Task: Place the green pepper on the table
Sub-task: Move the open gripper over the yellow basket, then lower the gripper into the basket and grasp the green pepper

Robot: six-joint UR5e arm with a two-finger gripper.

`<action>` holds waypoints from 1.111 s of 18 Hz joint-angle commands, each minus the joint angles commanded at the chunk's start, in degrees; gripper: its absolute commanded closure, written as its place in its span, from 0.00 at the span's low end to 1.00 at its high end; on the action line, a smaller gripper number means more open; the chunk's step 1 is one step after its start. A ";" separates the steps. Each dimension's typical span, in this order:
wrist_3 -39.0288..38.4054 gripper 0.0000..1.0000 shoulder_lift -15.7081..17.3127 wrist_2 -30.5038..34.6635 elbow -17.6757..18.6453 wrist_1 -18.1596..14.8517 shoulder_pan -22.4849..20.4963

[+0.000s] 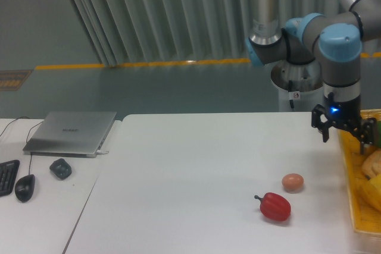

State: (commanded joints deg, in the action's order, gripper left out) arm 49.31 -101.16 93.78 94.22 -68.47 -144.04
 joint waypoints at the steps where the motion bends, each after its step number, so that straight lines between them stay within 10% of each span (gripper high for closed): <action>1: -0.17 0.00 -0.09 0.17 0.09 -0.17 -0.27; 6: -5.54 0.00 -1.49 0.96 0.87 -0.35 -2.12; 20: 30.20 0.00 -0.88 25.88 3.69 -13.18 1.39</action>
State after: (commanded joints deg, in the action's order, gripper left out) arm 79.50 -102.04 119.66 97.91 -81.65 -142.65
